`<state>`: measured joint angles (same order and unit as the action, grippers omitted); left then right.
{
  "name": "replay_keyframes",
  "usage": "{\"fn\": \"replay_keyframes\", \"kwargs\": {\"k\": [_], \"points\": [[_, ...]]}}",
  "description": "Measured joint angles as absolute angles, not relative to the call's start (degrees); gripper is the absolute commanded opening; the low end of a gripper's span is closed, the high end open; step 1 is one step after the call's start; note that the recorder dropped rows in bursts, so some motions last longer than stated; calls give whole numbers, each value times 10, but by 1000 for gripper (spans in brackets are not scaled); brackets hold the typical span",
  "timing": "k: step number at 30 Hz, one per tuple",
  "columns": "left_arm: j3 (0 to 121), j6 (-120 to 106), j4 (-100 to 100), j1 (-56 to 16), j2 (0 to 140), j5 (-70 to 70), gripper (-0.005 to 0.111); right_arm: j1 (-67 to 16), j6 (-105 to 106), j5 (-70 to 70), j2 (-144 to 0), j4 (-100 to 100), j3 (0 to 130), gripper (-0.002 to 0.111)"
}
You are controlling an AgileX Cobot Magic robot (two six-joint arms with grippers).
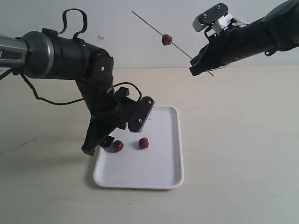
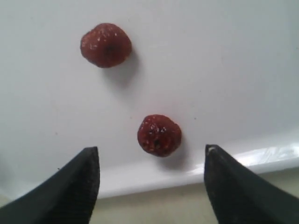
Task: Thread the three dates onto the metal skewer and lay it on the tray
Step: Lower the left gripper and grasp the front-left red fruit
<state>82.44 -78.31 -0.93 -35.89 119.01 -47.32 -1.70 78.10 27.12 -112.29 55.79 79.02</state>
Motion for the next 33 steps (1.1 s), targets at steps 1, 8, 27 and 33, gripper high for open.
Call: {"fn": "replay_keyframes", "kwargs": {"k": [1, 8, 27, 33], "points": [[824, -785, -9, -359, 1190, -473, 63, -17, 781, 271, -1123, 558, 790, 0], [824, -792, -9, -359, 1214, -461, 63, -17, 781, 271, -1123, 558, 790, 0], [824, -807, -10, -359, 1232, -443, 44, -17, 780, 271, -1123, 560, 790, 0], [824, -807, -10, -359, 1232, -443, 44, -17, 780, 271, -1123, 560, 790, 0]]}}
